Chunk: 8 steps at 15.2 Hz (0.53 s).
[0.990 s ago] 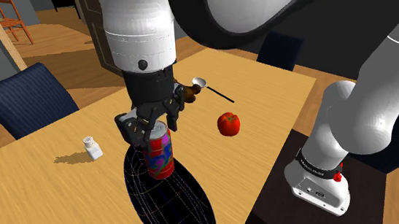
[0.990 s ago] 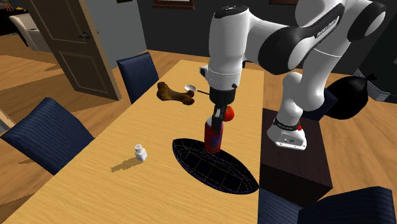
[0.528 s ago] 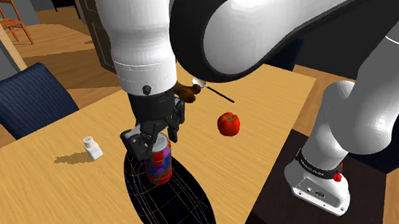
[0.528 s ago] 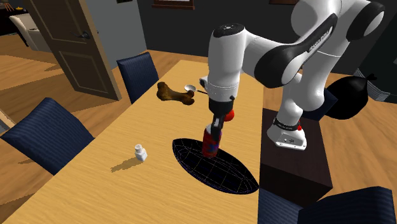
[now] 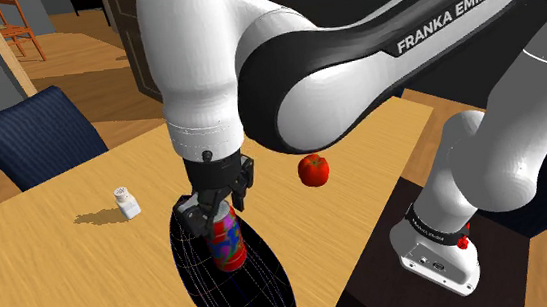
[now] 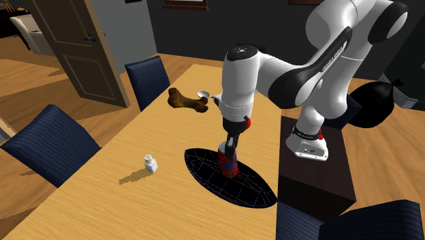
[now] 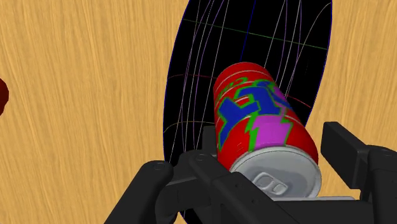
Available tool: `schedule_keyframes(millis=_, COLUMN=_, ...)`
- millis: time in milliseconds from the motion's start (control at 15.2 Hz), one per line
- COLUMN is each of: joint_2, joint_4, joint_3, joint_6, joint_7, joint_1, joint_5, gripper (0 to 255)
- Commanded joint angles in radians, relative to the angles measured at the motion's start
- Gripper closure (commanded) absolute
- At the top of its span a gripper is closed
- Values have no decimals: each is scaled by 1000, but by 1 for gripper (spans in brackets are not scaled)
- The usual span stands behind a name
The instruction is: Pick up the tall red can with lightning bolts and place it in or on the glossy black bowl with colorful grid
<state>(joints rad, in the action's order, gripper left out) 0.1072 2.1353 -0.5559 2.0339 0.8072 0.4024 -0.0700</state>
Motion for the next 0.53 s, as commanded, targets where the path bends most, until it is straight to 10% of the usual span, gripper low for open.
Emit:
schedule_keyframes(millis=0, joint_2=-7, joint_4=21, joint_3=-2, joint_6=29, joint_7=3, joint_1=1, joint_5=3, gripper=255)
schedule_keyframes(millis=462, joint_2=-12, joint_4=29, joint_3=-3, joint_6=41, joint_7=5, joint_1=1, joint_5=5, gripper=255)
